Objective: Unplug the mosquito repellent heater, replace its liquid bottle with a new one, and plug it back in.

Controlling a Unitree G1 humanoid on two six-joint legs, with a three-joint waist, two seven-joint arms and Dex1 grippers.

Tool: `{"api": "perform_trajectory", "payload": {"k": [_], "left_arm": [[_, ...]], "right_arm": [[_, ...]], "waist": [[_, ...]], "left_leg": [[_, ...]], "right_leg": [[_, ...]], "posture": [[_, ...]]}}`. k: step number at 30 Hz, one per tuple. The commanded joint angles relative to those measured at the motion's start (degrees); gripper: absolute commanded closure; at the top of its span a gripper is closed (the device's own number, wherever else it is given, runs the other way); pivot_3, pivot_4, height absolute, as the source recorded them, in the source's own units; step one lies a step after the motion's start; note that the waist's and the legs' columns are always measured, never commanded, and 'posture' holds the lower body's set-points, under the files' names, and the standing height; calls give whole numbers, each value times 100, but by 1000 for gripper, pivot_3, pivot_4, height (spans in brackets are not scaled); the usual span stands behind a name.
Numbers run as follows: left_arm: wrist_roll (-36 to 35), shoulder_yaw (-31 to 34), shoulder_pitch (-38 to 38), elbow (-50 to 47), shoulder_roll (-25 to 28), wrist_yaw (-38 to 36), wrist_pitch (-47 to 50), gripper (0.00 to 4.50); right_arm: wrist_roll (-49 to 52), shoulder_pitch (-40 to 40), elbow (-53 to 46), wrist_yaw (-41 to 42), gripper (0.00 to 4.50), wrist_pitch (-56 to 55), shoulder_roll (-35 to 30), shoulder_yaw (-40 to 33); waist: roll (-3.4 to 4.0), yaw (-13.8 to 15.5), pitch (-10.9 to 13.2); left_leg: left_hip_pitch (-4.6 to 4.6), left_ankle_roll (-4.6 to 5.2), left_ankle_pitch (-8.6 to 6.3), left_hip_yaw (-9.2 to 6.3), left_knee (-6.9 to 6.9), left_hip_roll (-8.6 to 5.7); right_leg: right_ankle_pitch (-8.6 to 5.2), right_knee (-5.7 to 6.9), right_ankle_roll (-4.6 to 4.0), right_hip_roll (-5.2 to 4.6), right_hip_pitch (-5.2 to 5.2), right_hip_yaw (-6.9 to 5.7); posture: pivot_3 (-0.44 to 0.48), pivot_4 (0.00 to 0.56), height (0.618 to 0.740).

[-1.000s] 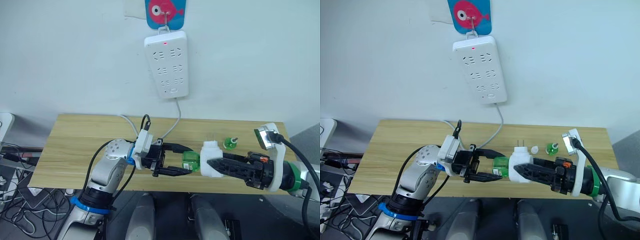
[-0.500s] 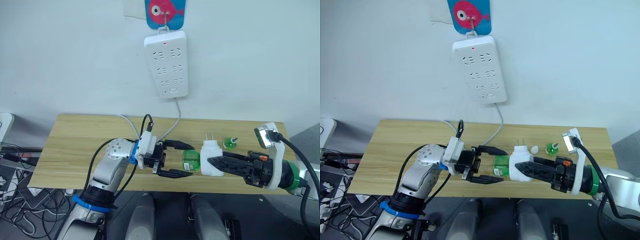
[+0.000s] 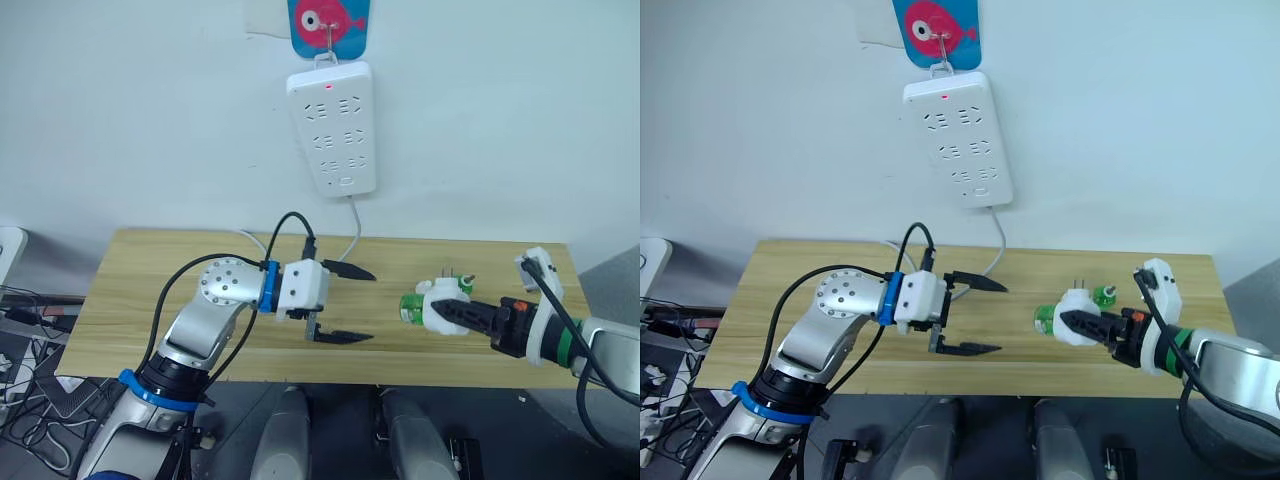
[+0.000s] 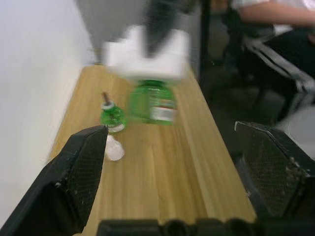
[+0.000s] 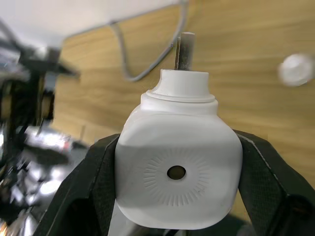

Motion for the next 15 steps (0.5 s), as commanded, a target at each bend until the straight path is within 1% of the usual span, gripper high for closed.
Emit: {"api": "perform_trajectory", "payload": {"k": [1,7,10,15], "left_arm": [[426,-133,-135,195,-137,377,-320,0],[884,-300,-426,740,-501,854,-693,0],[1006,-396,-473,870,-556,867,-938,0],[1015,-538,-486,924,-617,796,-1002,0]], "right_arm": [[140,-362,-225,-524,1534,-117,146,127],[140,-509,-684,-1023,1534,-295,450,512],[140,-564,-752,-1186,1534,-376,524,627],[140,-801,-757,-1370,1534,-455,610,771]], "waist": [[0,0,0],[0,2,0],[0,0,0],[0,-15,-1]], "left_leg": [[0,0,0,-1,0,2],[-5,1,0,-4,1,-2],[-5,1,0,-2,1,-3],[-2,1,1,-2,2,-2]], "right_leg": [[0,1,0,0,-1,-1],[0,-2,-1,-2,0,-4],[1,-2,-2,-11,0,-3],[2,2,-3,-6,0,-3]], "posture": [[191,289,740],[179,281,740],[171,275,740],[163,272,740]]}}
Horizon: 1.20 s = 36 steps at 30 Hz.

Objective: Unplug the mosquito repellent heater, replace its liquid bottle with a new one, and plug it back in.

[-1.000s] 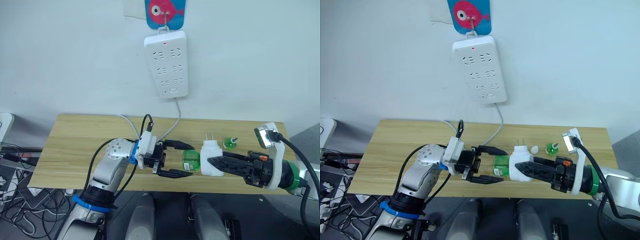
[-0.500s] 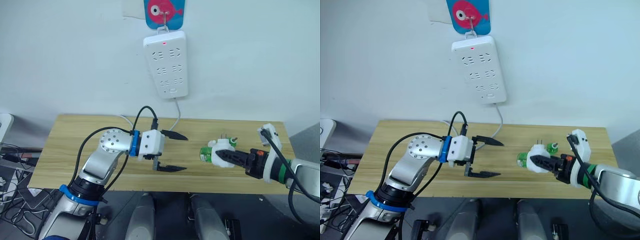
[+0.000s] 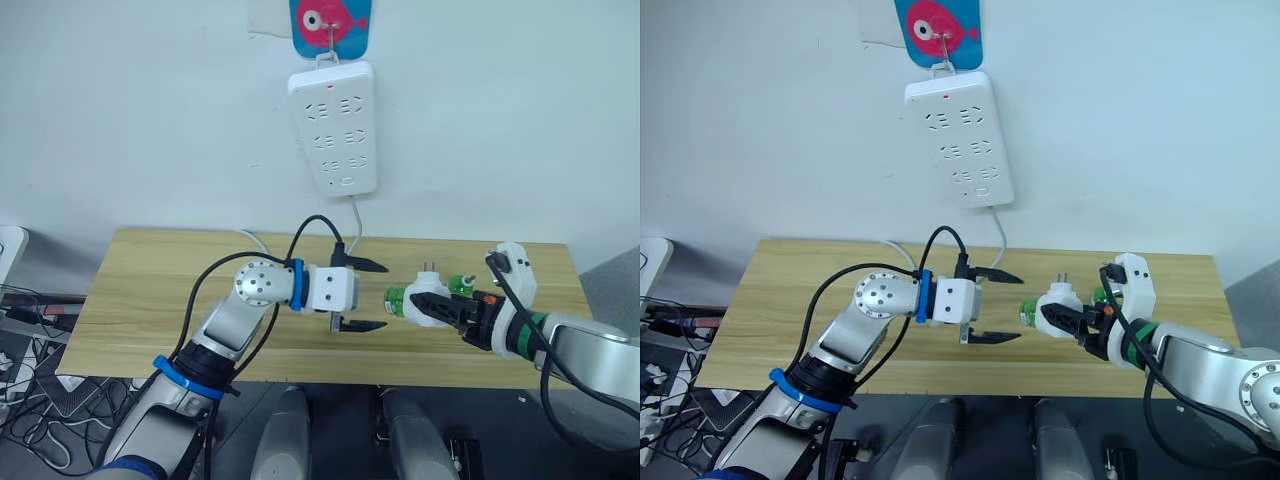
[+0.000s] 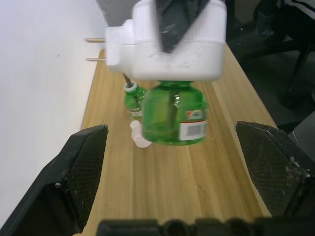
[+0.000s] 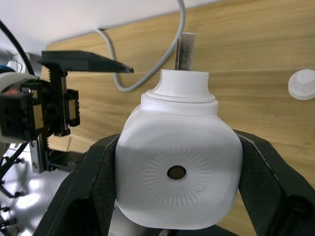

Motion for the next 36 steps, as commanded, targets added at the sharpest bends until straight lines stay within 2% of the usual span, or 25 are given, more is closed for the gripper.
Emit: {"api": "perform_trajectory", "payload": {"k": [1,6,7,14,17,22,31,33,36], "left_arm": [[41,-136,-53,-70,-98,-1,-137,0],[234,-252,-79,-39,-253,164,-199,0],[292,-258,-103,5,-278,216,-239,0],[487,-301,-206,199,-334,371,-454,0],[408,-313,-183,179,-357,281,-437,617],[460,-322,-174,181,-335,246,-395,2234],[328,-237,-199,342,-429,251,-264,2253],[238,-177,-154,317,-441,256,-259,2253],[78,-86,-117,368,-461,272,-246,2253]], "right_arm": [[136,-202,-233,-82,1534,-121,69,30],[136,-285,-323,-88,1534,-111,36,158],[136,-281,-329,-77,1534,-108,26,168],[136,-331,-348,-1,1534,-85,-11,226],[136,-310,-389,-2,1534,-105,-12,267],[136,-310,-434,-17,1534,-164,16,335],[136,-608,-430,90,1534,-114,-62,325],[136,-520,-473,104,807,-255,-71,83],[136,-426,-562,339,17,-185,-362,-261]], "waist": [[0,-5,0],[0,-5,0],[0,-3,-5],[5,-1,-74],[5,0,-98],[-1,3,-138],[1,2,-184],[1,1,-186],[1,1,-187]], "left_leg": [[0,0,0,0,0,0],[-3,1,0,-1,0,-1],[-3,1,0,-1,0,0],[-1,1,0,0,1,-2],[-1,1,0,0,1,-2],[-1,1,0,0,0,-3],[0,2,0,0,1,-3],[0,2,0,0,1,-3],[-1,2,0,0,1,-3]], "right_leg": [[0,0,0,0,0,-1],[0,0,0,0,-1,-2],[0,0,-1,-2,0,-2],[1,2,-2,-2,0,-2],[1,1,-2,-2,0,-3],[1,2,-2,-2,0,-3],[2,2,-3,-1,1,-3],[2,2,-3,-1,1,-4],[2,2,-3,-1,1,-4]], "posture": [[163,272,740],[163,272,740],[163,250,740],[169,236,740],[172,231,740],[172,223,740],[173,231,740],[171,230,740],[154,243,740]]}}
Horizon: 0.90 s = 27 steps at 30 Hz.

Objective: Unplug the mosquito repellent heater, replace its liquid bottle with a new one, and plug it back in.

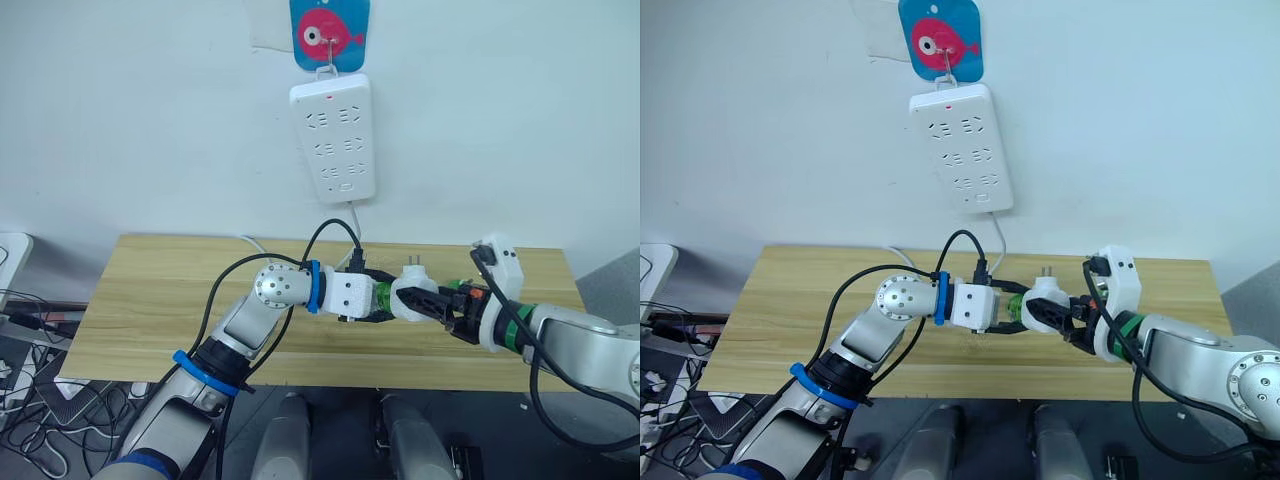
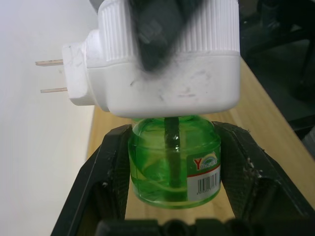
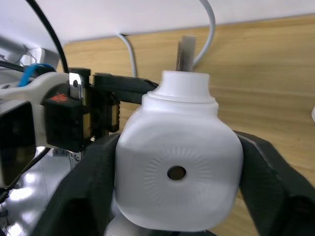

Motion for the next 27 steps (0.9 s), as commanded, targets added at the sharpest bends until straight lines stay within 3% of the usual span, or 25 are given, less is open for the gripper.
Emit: {"api": "perform_trajectory", "payload": {"k": [1,9,12,17,27], "left_arm": [[-344,183,34,8,-109,26,78,2253],[-1330,858,227,-221,-703,600,1287,2253],[-1719,1014,468,-592,-1040,876,1649,2253],[-1759,1029,826,-858,-1347,1179,1349,2253],[-1739,894,1037,-1061,-1474,1353,1065,2253]], "right_arm": [[137,79,-303,323,17,-9,-345,-533],[-159,587,-1270,-378,17,-709,-305,-1185],[-1378,653,-1860,-515,17,-636,-109,-840],[-3402,960,-2082,-143,17,-689,456,-191],[-4566,438,-1910,-344,17,-529,1765,363]], "waist": [[0,0,0],[-2,-25,-1],[-2,-45,-2],[-1,-43,-11],[6,-68,-41]], "left_leg": [[0,0,0,1,0,0],[0,0,0,-3,1,1],[1,0,0,-5,2,1],[4,-3,2,-6,2,1],[8,-3,2,-1,2,1]], "right_leg": [[0,0,0,0,0,1],[0,2,0,-1,2,-2],[0,2,1,0,2,-2],[-1,0,2,1,4,-4],[-1,1,2,4,6,0]], "posture": [[150,248,740],[122,256,740],[111,260,740],[109,255,740],[112,252,740]]}}
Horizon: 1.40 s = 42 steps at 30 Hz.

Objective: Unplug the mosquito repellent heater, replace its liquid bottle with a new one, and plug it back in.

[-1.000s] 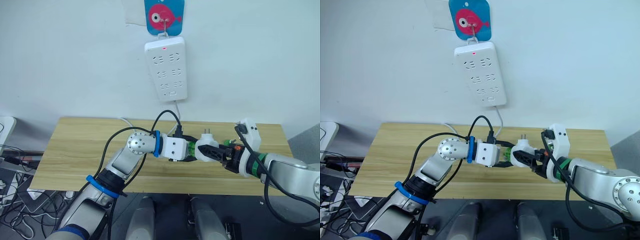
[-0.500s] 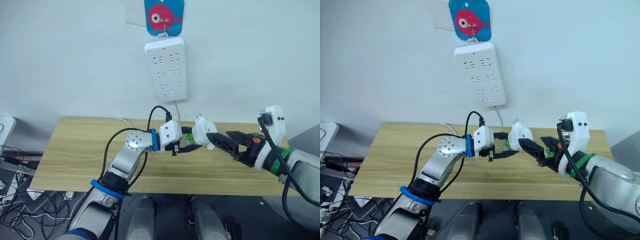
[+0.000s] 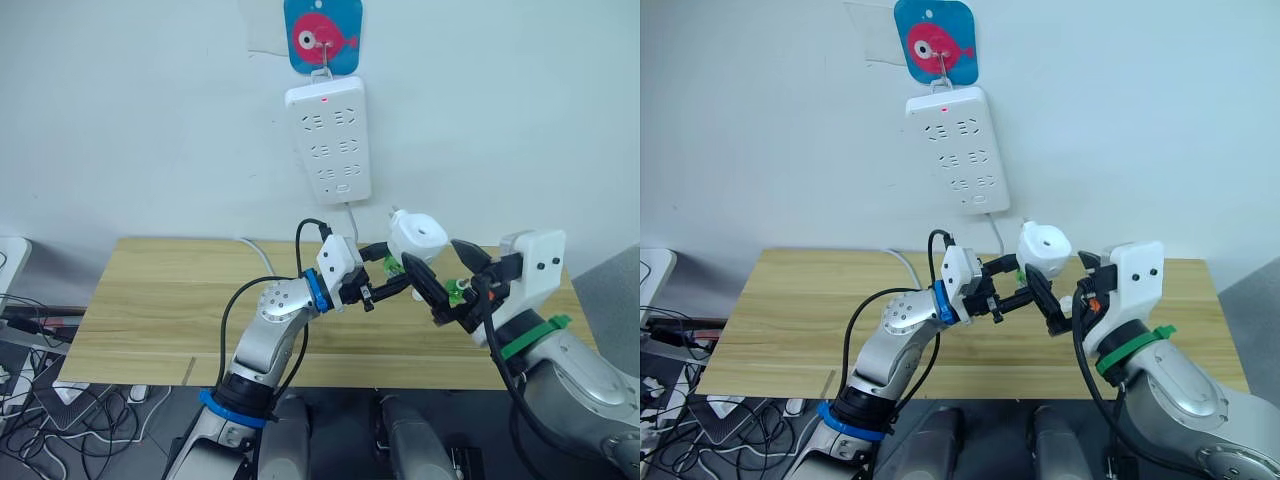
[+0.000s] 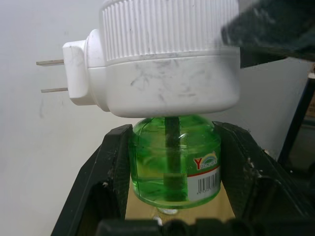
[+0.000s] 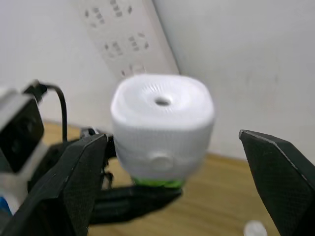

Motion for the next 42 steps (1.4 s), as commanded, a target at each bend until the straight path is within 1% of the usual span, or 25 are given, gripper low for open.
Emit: {"api": "perform_trajectory", "payload": {"k": [1,7,10,13,18,20,21,23,25,26,29,31,33,35,37,39,42], "left_arm": [[-120,-80,42,-293,-57,-26,-144,2253],[-162,-61,45,-325,-30,-17,-99,2253],[-192,-82,82,-379,-23,-15,-77,2253],[-232,-124,142,-470,-26,-6,-31,2253],[-317,-211,241,-594,11,-91,103,2253],[-367,-188,305,-662,92,-131,199,1535],[-405,-128,325,-699,153,-136,257,1358],[-481,7,394,-837,305,-131,356,717],[-617,203,558,-1127,650,-258,420,69],[-739,357,600,-1280,817,-287,512,0],[-1150,833,617,-1644,1207,-250,843,0],[-1554,1253,613,-1790,1508,-175,1280,0],[-1722,1491,630,-1824,1705,-137,1482,0],[-1694,1699,579,-1692,1795,-1,1470,0],[-1595,1882,466,-1502,1760,213,1371,0],[-1492,1954,387,-1369,1711,346,1239,0],[-1346,1959,180,-1013,1706,323,977,0]], "right_arm": [[-241,-109,10,-5,17,64,266,89],[-471,-257,183,232,17,246,561,94],[-575,-241,177,317,579,301,694,120],[-682,-182,128,413,1576,394,795,171],[-799,-81,84,539,1603,446,929,105],[-890,0,73,577,1603,430,966,43],[-959,41,94,605,1603,415,973,-12],[-1124,142,121,659,1603,381,986,-130],[-1282,225,157,719,1603,343,1008,-243],[-1346,250,186,765,1603,340,1019,-287],[-1483,341,191,954,1603,358,1044,-382],[-1562,359,178,1091,1603,375,1059,-414],[-1640,331,178,1237,1603,400,1058,-418],[-1776,209,185,1467,1603,480,949,-336],[-1925,116,200,1603,1603,576,923,-231],[-1989,68,224,1659,1603,622,987,-219],[-2044,-60,308,1776,1603,684,1080,-205]], "waist": [[0,-2,-2],[1,-13,-3],[2,-16,-4],[2,-17,-5],[3,-18,-11],[3,-17,-16],[3,-17,-23],[3,-17,-28],[4,-17,-39],[3,-15,-51],[9,-7,-67],[8,9,-91],[8,30,-131],[11,53,-151],[10,70,-168],[5,101,-206],[-1,169,-231]], "left_leg": [[0,0,0,1,-1,-2],[0,1,-1,1,-1,-2],[0,2,-1,1,-1,-2],[0,2,-1,1,-1,-2],[0,2,-1,1,-1,-2],[0,2,-1,0,-1,-2],[0,2,-1,0,-1,-2],[-1,2,-1,0,-2,-2],[1,1,-1,0,-3,-1],[2,1,-1,1,-3,1],[4,1,-1,-1,-6,5],[4,1,-1,-2,-6,4],[3,1,-1,0,-6,2],[4,1,-1,0,-7,1],[4,1,-1,0,-6,-1],[5,1,-1,-1,-5,0],[4,1,-1,0,-5,-1]], "right_leg": [[0,0,0,-1,0,2],[0,0,0,-1,0,0],[0,0,0,-1,0,1],[0,0,-1,-1,0,0],[0,0,-1,-1,0,0],[0,0,-1,-1,0,-1],[0,0,-1,-1,0,-1],[0,0,-1,-1,0,0],[0,2,-1,-1,-1,0],[0,2,-1,0,-1,0],[0,2,-1,3,-1,-2],[0,3,-1,3,0,-3],[0,-1,-1,1,-1,-2],[0,-2,-1,1,0,-3],[0,-2,-1,1,2,-2],[0,-2,-1,1,2,-4],[0,-2,-1,1,2,-4]], "posture": [[112,252,740],[124,255,740],[128,248,740],[128,245,740],[135,236,740],[144,232,740],[144,232,740],[153,230,740],[162,222,740],[162,222,740],[186,214,740],[197,202,740],[202,201,740],[215,197,740],[225,186,740],[239,179,740],[248,180,740]]}}
